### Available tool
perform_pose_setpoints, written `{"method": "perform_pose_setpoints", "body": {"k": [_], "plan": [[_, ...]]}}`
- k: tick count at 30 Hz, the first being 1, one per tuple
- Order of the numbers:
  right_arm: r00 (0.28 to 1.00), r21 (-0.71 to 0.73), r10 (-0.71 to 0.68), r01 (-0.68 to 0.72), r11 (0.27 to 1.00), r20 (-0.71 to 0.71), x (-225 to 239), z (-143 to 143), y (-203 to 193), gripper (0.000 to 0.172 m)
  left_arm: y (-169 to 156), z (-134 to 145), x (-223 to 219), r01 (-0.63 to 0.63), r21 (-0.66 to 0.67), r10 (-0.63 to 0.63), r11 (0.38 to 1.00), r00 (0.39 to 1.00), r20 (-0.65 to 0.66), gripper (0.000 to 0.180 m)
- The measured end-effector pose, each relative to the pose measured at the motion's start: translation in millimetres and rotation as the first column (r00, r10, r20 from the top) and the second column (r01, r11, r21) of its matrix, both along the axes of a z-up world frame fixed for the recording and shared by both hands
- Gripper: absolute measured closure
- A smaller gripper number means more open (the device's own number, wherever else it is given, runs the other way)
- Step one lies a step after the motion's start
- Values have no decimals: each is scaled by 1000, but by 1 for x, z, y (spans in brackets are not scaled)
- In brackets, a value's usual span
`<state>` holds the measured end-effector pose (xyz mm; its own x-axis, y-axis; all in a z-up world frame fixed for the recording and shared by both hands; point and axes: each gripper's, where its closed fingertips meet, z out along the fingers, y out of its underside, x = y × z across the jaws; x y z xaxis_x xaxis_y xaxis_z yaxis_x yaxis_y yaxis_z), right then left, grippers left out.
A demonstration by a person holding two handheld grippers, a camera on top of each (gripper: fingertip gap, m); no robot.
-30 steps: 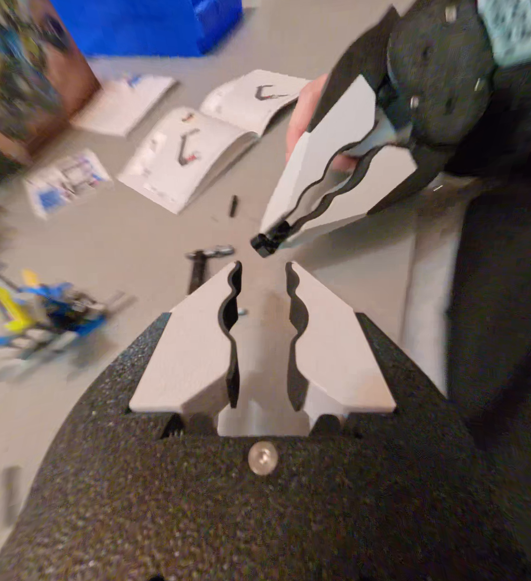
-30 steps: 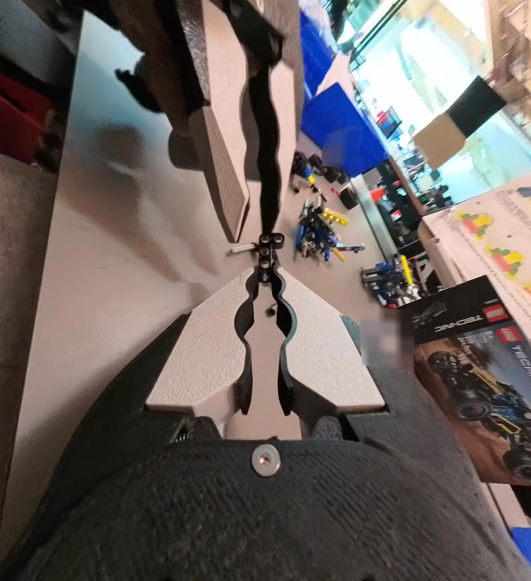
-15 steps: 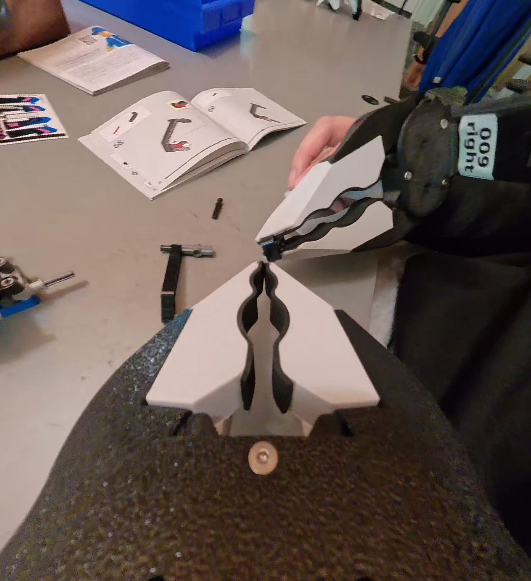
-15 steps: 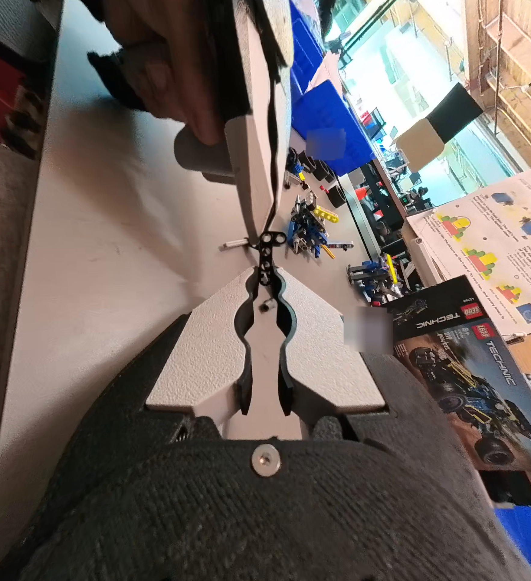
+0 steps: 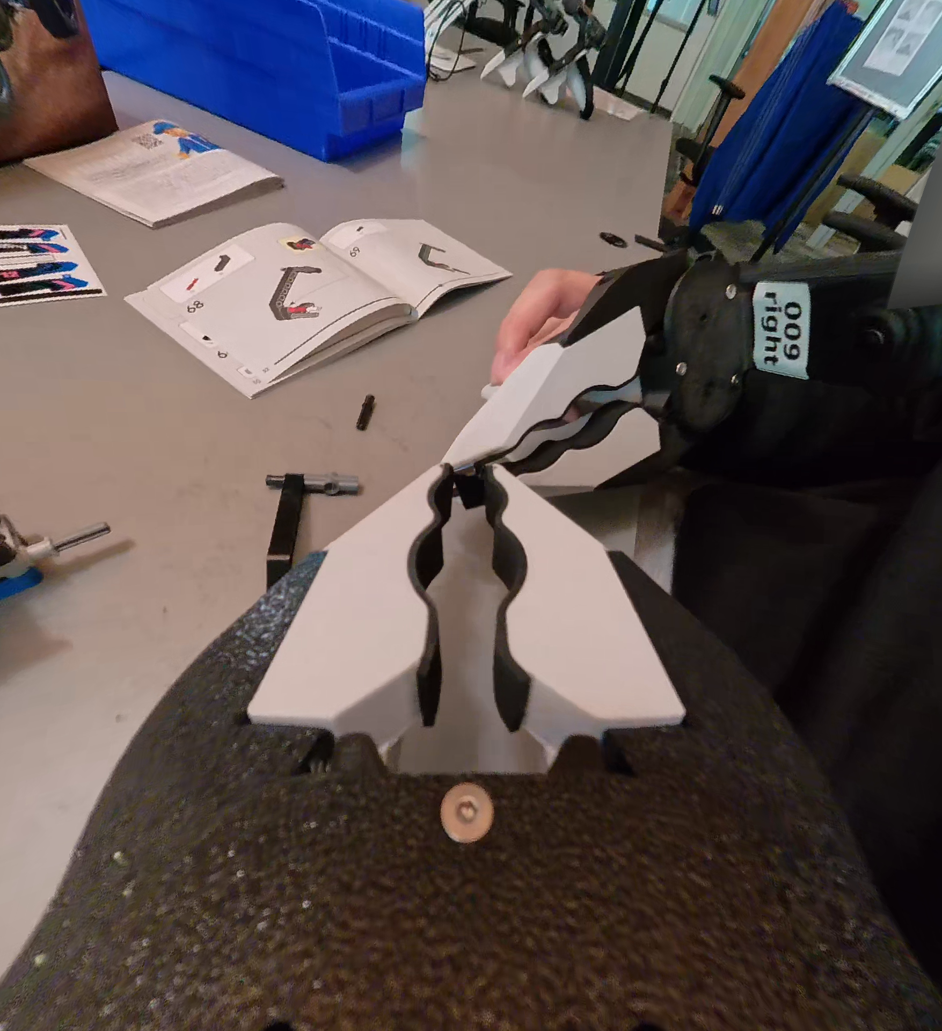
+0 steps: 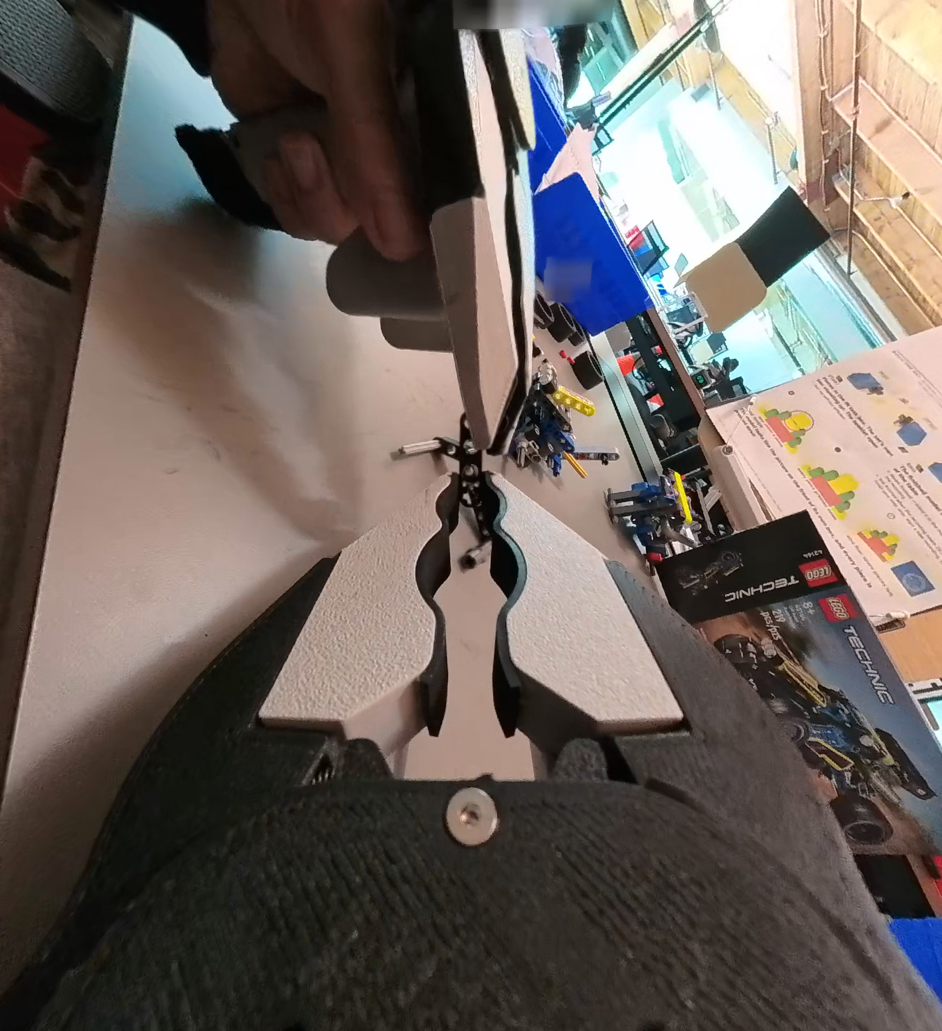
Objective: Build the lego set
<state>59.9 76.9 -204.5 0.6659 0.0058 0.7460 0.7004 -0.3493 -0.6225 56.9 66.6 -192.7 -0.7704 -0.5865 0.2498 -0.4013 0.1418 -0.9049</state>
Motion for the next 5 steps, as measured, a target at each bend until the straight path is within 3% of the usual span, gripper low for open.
{"method": "perform_pose_setpoints", "body": {"k": [5], "plan": [[1000,-7,-25,25,1000,15,3,-2,0,165,3,-3,2,-17,36,17,999,1000,2,175]]}}
